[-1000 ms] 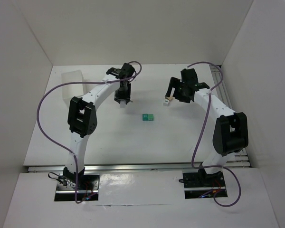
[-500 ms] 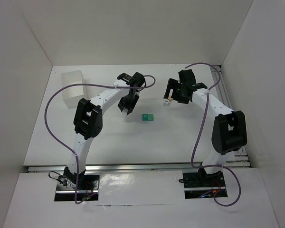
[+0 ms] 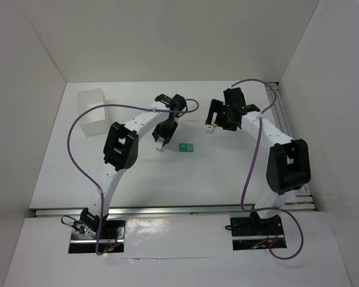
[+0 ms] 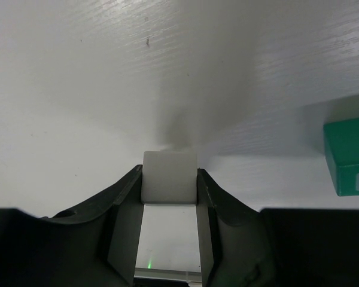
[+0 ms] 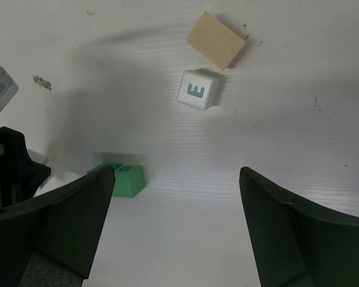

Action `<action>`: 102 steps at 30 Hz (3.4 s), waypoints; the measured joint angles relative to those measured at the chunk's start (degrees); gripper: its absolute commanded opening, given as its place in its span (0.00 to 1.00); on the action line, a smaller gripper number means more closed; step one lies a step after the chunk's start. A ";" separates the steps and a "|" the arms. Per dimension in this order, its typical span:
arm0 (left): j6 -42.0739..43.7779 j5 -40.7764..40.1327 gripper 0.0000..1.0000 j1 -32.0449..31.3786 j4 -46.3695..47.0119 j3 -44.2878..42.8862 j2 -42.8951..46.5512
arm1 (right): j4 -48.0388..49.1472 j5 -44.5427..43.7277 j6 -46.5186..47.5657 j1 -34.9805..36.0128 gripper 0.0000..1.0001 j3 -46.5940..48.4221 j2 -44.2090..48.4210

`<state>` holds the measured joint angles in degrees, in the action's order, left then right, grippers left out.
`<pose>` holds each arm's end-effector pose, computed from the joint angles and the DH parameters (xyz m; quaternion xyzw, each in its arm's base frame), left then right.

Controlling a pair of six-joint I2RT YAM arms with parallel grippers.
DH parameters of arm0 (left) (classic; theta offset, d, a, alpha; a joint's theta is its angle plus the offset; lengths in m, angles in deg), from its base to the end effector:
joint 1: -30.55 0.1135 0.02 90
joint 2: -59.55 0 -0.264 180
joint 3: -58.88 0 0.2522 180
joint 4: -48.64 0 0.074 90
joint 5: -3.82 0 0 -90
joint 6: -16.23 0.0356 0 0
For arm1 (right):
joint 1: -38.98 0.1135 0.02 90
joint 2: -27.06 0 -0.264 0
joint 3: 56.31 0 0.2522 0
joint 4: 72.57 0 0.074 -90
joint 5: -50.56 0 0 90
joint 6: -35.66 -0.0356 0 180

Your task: Build the wood block tower

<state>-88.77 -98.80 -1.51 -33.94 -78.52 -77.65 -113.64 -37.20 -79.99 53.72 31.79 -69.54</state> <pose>0.4112 -0.2484 0.1860 0.1399 0.9819 0.0742 0.1043 0.3583 0.0957 0.2551 0.0825 0.9346 0.1365 0.3179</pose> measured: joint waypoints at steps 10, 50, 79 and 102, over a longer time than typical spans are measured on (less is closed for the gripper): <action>0.20 0.09 0.88 0.00 -0.11 -2.73 -1.79 | -0.07 -0.07 0.00 0.02 0.94 0.00 -0.33; -13.90 18.25 0.99 34.67 21.46 34.86 50.31 | -9.05 -5.16 16.83 31.63 0.98 34.62 -32.94; -13.81 18.75 0.99 35.30 22.91 37.77 52.26 | -10.05 -6.08 17.86 31.63 0.64 38.27 -37.03; -13.81 19.23 0.99 35.30 24.04 39.76 54.71 | -9.49 -14.69 6.73 30.49 0.46 35.06 -32.50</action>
<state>-102.59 -79.57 33.79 -9.90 -38.76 -22.95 -123.13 -51.89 -73.26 84.22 66.85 -102.04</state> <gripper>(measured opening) 0.990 0.559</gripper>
